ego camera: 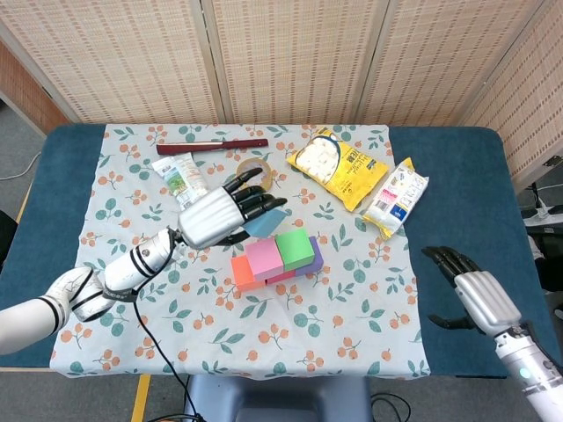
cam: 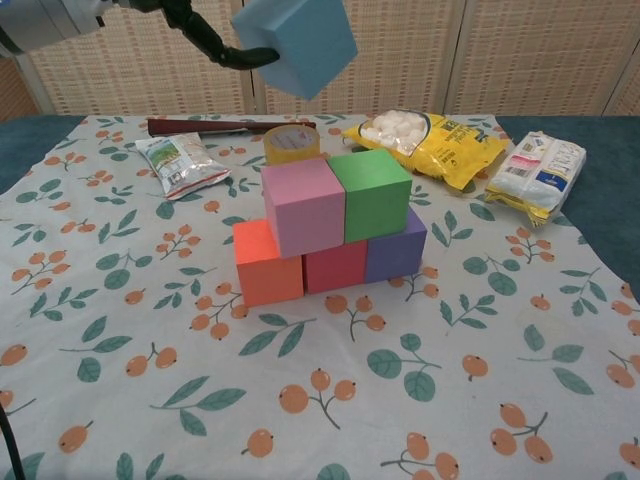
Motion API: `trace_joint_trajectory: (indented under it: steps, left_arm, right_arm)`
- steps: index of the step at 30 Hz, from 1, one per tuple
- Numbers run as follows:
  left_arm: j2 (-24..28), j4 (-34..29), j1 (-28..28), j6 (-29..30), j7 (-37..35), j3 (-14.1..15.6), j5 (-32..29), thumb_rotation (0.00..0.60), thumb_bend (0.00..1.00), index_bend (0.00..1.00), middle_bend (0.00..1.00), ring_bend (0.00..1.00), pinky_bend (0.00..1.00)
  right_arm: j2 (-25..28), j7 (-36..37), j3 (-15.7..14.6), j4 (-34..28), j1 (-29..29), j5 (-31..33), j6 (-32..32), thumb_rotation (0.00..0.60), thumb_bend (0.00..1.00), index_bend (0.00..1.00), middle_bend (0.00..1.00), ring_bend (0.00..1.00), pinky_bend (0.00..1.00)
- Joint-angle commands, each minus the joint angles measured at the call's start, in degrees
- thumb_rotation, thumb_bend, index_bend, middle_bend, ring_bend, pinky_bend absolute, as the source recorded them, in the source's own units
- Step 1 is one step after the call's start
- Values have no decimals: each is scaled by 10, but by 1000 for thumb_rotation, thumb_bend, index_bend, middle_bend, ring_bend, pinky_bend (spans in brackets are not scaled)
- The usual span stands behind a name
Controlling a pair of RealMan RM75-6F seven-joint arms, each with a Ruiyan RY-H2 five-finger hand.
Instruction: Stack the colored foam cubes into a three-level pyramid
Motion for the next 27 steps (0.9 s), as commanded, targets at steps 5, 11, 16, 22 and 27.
trace_joint_trajectory:
  steps: [5,11,16,22,27]
  left_arm:
    - [17,-71,-14,-25,74,-15,25,600,487,72,660,235,71]
    - [-2,-66,-19,-66,102,-17,11,600,488,60,654,234,71]
    - [-12,-45,-22,-77,128,-16,18,600,488,60,651,237,72]
    - [-5,-57,-18,-68,131,-6,42,600,488,52,634,237,72]
    - [-13,-51,-20,-64,130,2,63,600,487,45,633,240,73]
  right_arm:
    - [43,83,-9,-9,-4,-52,18,600,55,0,46,0,122]
    - [108,208,13,-23,18,-79,40,600,55,0,46,0,122]
    - [168,291,35,-30,43,-70,28,600,55,0,46,0,121]
    - [192,317,37,-37,56,-73,-6,600,56,0,46,0,121]
    - [186,349,37,-28,57,-78,-9,600,55,0,46,0,120]
